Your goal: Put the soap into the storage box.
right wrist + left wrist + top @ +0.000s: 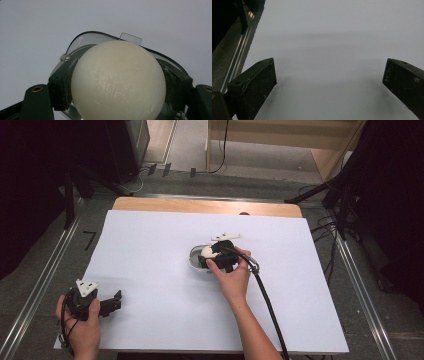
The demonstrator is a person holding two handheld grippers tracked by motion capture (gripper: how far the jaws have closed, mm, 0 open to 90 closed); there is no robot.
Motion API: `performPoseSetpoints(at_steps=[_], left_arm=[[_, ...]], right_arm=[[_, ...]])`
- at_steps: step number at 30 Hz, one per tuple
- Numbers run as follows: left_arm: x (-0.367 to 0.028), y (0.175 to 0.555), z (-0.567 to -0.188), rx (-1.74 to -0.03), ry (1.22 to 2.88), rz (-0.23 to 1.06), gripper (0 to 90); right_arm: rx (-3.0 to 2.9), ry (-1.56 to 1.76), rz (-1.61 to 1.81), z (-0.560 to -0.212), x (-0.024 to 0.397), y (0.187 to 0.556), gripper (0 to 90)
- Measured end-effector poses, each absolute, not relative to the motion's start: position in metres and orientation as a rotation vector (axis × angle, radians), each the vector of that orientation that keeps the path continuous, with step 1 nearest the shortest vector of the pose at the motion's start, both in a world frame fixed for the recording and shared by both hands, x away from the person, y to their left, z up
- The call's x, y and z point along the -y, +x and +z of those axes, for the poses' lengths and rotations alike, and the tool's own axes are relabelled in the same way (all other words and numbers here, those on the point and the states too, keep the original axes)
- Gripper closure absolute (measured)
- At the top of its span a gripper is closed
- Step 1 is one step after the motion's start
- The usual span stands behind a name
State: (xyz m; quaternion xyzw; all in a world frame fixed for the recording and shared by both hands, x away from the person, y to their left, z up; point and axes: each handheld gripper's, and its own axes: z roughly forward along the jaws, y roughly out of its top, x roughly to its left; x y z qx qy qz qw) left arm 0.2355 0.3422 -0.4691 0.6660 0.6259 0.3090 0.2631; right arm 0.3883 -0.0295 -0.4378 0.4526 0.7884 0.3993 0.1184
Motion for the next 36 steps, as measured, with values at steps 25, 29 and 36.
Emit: performPoseSetpoints(at_steps=[25,29,36], left_arm=[[-0.3422,0.2355,-0.4691,-1.692,1.802,0.835,0.0],[-0.3422,0.2356,-0.4691,-1.692,1.803,0.834,0.0],[-0.3418,0.2359,-0.4693,-1.693,1.809,0.836,0.0]], right_arm=[[-2.271,1.382,1.143,-0.4456,0.0320,0.3888,24.8],[-2.268,1.376,1.153,-0.4447,0.0322,0.3879,24.4],[-2.263,1.350,1.170,-0.4379,0.0353,0.3846,18.7]])
